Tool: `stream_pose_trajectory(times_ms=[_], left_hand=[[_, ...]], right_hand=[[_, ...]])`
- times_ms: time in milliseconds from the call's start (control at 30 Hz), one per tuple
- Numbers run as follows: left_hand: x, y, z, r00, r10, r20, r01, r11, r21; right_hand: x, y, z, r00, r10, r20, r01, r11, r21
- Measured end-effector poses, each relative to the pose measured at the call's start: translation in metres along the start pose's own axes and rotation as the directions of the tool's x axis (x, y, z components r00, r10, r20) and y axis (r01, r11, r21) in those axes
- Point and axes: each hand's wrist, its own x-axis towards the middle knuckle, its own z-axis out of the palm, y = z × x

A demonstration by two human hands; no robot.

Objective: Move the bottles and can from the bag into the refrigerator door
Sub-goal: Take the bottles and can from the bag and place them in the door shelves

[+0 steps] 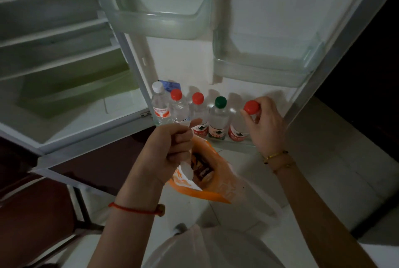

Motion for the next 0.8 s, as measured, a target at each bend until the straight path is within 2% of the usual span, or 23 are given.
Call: stream_pose_trajectory(times_ms=[233, 367, 467, 533, 567, 600, 633, 667, 700, 733, 767, 800], left_hand=[[-0.008, 0.007, -0.007, 1.000, -0.007, 0.015, 0.005, 0.996, 0.093], [-0.013, 0.009, -0.005, 0.999, 0.006, 0.032, -0.009, 0.996, 0.092], [-0.015, 0.012, -0.006, 0.999, -0.003, 0.039, 0.001, 0.998, 0.056], [-0.015, 0.014, -0.008, 0.999, -0.005, 0.034, 0.004, 1.000, 0.024], [-0.015, 0.015, -0.010, 1.000, -0.005, 0.030, 0.004, 1.000, 0.012], [-0.015, 0.016, -0.011, 1.000, -0.005, 0.028, 0.005, 1.000, -0.008], [-0.016, 0.017, -0.012, 1.000, -0.005, 0.030, 0.006, 0.999, -0.032], [-0.017, 0.018, -0.013, 0.999, -0.005, 0.035, 0.006, 0.999, -0.045], [-0.018, 0.019, -0.015, 0.999, -0.005, 0.038, 0.007, 0.999, -0.047], [-0.019, 0.020, -0.016, 0.999, -0.004, 0.043, 0.006, 0.999, -0.044], [-0.021, 0.021, -0.018, 0.999, -0.001, 0.045, 0.003, 0.999, -0.044], [-0.023, 0.022, -0.020, 0.999, 0.004, 0.047, -0.001, 0.999, -0.047]], right_hand=[[0.013, 0.020, 0.033, 0.990, 0.054, 0.134, -0.054, 0.999, -0.008], [0.018, 0.017, 0.033, 0.985, 0.125, 0.118, -0.130, 0.991, 0.033], [0.013, -0.001, 0.021, 0.986, 0.164, 0.022, -0.164, 0.986, 0.036], [-0.001, -0.017, 0.013, 0.995, 0.092, -0.032, -0.091, 0.995, 0.044], [-0.011, -0.024, 0.011, 0.999, 0.032, 0.014, -0.033, 0.997, 0.075], [-0.022, -0.028, 0.012, 0.990, -0.017, 0.137, 0.001, 0.994, 0.112], [-0.033, -0.034, 0.012, 0.946, -0.051, 0.319, 0.006, 0.990, 0.141], [-0.044, -0.040, 0.017, 0.850, -0.057, 0.523, -0.023, 0.989, 0.146], [-0.055, -0.043, 0.028, 0.724, -0.069, 0.686, -0.040, 0.989, 0.141], [-0.066, -0.046, 0.041, 0.605, -0.067, 0.794, -0.036, 0.993, 0.112], [-0.075, -0.046, 0.058, 0.521, -0.075, 0.850, -0.011, 0.995, 0.094], [-0.081, -0.046, 0.075, 0.501, -0.141, 0.854, 0.077, 0.990, 0.118]])
